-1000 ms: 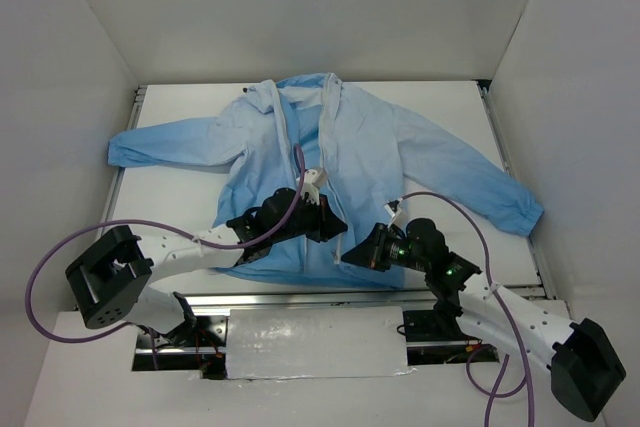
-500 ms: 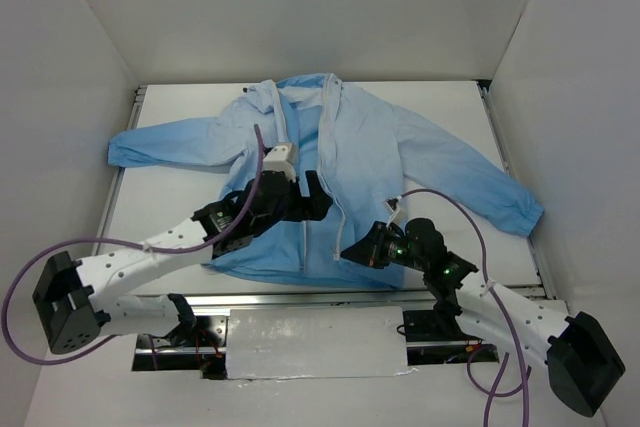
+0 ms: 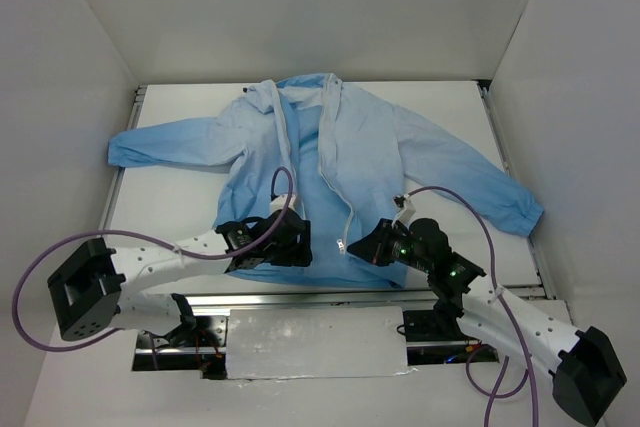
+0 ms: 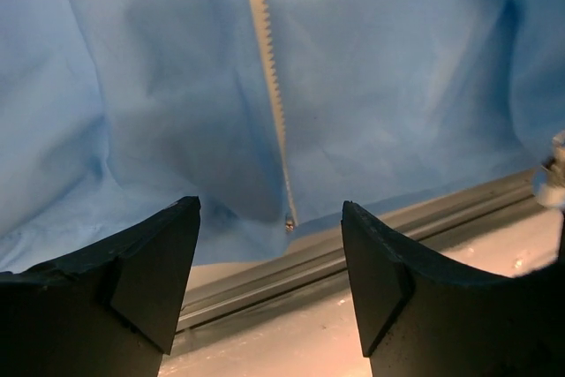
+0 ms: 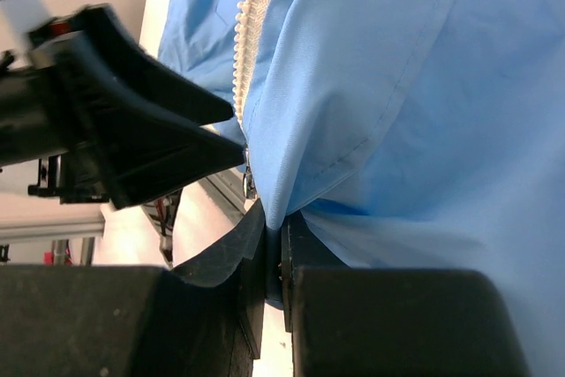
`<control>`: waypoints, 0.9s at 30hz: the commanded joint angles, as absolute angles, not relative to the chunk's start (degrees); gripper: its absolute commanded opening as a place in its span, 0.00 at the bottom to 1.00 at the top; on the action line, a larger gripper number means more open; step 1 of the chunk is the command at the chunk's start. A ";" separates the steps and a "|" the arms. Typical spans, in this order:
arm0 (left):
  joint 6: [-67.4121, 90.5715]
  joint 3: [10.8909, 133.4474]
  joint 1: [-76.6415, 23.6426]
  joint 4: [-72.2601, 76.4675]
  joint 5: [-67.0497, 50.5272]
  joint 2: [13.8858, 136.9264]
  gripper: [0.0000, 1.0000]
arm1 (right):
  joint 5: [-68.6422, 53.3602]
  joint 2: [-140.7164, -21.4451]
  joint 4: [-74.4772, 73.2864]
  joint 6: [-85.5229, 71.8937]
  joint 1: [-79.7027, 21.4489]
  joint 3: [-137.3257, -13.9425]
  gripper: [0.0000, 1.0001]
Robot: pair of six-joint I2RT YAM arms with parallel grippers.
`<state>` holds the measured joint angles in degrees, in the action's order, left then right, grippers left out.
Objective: Zip up the jacket
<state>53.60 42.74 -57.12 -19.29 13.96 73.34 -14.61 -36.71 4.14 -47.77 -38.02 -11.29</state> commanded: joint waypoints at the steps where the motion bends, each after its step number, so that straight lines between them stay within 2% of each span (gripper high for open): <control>1: 55.81 44.12 -57.22 -19.07 14.76 75.67 0.77 | -16.17 -35.42 5.01 -45.18 -38.15 -12.75 0.00; 5: 55.72 45.70 -57.22 -20.30 15.73 80.14 0.72 | -16.96 -34.72 4.31 -44.65 -38.23 -12.57 0.00; 7: 55.81 45.79 -57.22 -19.95 15.38 81.12 0.64 | -16.96 -34.02 3.96 -44.65 -38.15 -12.48 0.00; 10: 56.07 45.35 -57.22 -19.16 14.68 82.18 0.58 | -16.53 -33.31 3.25 -44.56 -38.15 -12.57 0.00; 11: 56.07 45.00 -57.22 -18.99 14.42 82.09 0.53 | -16.44 -33.31 2.99 -44.47 -38.14 -12.66 0.00; 12: 56.25 44.74 -57.22 -18.29 13.89 81.92 0.40 | -16.35 -33.40 2.90 -44.39 -38.23 -12.66 0.00; 14: 56.43 44.13 -57.22 -18.11 13.89 81.13 0.35 | -16.35 -33.57 3.08 -44.56 -38.06 -12.57 0.00; 15: 56.34 43.86 -57.22 -17.76 13.54 80.78 0.35 | -16.43 -33.75 3.25 -44.56 -38.14 -12.48 0.00; 17: 56.34 43.60 -57.22 -17.05 13.10 80.25 0.46 | -16.79 -34.54 3.87 -44.65 -38.06 -12.31 0.00; 18: 56.25 43.68 -57.22 -16.79 12.66 80.16 0.52 | -16.96 -35.06 4.13 -44.82 -38.06 -12.30 0.00; 19: 56.25 43.68 -57.22 -16.61 12.13 80.07 0.65 | -17.05 -35.33 4.30 -44.82 -38.14 -12.30 0.00; 20: 56.25 43.77 -57.22 -16.61 11.78 80.07 0.69 | -17.22 -35.59 4.31 -44.82 -38.23 -12.39 0.00; 27: 56.60 43.95 -57.22 -17.93 10.64 80.07 0.67 | -17.05 -35.68 4.57 -45.35 -38.06 -12.22 0.00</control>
